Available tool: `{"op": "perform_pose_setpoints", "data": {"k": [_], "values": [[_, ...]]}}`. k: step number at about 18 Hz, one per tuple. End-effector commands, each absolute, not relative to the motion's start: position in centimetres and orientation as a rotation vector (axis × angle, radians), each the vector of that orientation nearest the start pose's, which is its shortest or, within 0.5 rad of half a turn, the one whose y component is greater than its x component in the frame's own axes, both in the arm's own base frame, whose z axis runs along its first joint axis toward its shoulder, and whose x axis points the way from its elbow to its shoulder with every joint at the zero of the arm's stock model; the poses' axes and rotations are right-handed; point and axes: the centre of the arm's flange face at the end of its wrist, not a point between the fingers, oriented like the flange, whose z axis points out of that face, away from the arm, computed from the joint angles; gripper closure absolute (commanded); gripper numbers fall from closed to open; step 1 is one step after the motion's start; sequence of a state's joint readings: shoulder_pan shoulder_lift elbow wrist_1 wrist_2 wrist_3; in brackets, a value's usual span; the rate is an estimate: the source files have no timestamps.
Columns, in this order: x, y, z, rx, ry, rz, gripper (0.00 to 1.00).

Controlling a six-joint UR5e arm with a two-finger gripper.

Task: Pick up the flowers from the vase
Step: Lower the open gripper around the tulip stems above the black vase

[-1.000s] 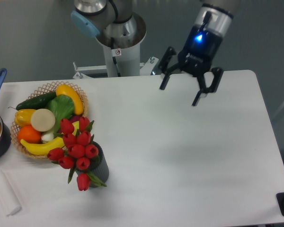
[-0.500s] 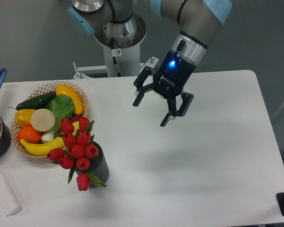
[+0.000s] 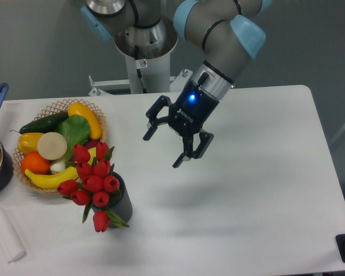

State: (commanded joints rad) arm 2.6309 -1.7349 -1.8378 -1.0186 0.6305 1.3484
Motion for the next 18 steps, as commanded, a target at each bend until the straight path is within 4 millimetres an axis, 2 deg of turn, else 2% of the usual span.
{"op": "perform_pose_setpoints", "data": {"k": [6,9,14,18], "values": [[-35.2,47.2,35.2,-2.141,0.460,-0.262,0.00],[-33.9,48.6,34.1,-2.131,0.501,-0.274,0.00],[-33.3,49.7,33.9,-2.071,0.521,-0.293,0.00],[-32.3,51.0,32.4,-2.068,0.541,-0.333,0.00]]}}
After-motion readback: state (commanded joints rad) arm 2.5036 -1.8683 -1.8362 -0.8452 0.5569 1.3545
